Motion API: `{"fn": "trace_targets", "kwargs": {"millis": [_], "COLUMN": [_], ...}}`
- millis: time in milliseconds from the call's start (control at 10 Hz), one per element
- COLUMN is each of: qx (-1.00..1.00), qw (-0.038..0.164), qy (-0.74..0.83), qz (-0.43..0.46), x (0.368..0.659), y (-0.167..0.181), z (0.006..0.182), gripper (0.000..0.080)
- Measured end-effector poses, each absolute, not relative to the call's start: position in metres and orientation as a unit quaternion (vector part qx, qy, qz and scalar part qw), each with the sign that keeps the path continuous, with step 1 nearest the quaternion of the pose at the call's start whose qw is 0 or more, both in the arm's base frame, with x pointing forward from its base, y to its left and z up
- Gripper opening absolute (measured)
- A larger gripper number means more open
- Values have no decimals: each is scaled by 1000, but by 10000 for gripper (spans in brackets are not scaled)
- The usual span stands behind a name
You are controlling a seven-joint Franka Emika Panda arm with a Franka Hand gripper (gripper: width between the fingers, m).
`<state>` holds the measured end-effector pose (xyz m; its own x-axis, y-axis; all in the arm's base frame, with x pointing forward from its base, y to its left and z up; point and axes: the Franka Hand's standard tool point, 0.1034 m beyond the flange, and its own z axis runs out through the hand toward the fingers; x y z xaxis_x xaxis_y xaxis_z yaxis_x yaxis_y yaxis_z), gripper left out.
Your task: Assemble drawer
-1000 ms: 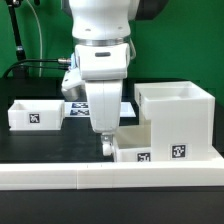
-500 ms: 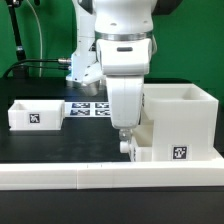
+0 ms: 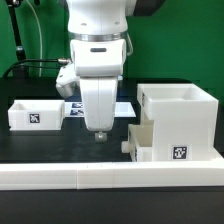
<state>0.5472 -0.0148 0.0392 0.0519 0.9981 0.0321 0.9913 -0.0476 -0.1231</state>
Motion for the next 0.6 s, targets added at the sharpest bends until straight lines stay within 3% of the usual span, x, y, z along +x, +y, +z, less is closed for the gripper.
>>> {"fn": "trace_targets", "kwargs": {"millis": [300,600], "qx": [-725,-758], "qw": [68,68], "qy": [-685,-647], "qz": [36,45], "x": [541,537], "y": [2,30], "z": [24,23], "gripper": [648,648]}}
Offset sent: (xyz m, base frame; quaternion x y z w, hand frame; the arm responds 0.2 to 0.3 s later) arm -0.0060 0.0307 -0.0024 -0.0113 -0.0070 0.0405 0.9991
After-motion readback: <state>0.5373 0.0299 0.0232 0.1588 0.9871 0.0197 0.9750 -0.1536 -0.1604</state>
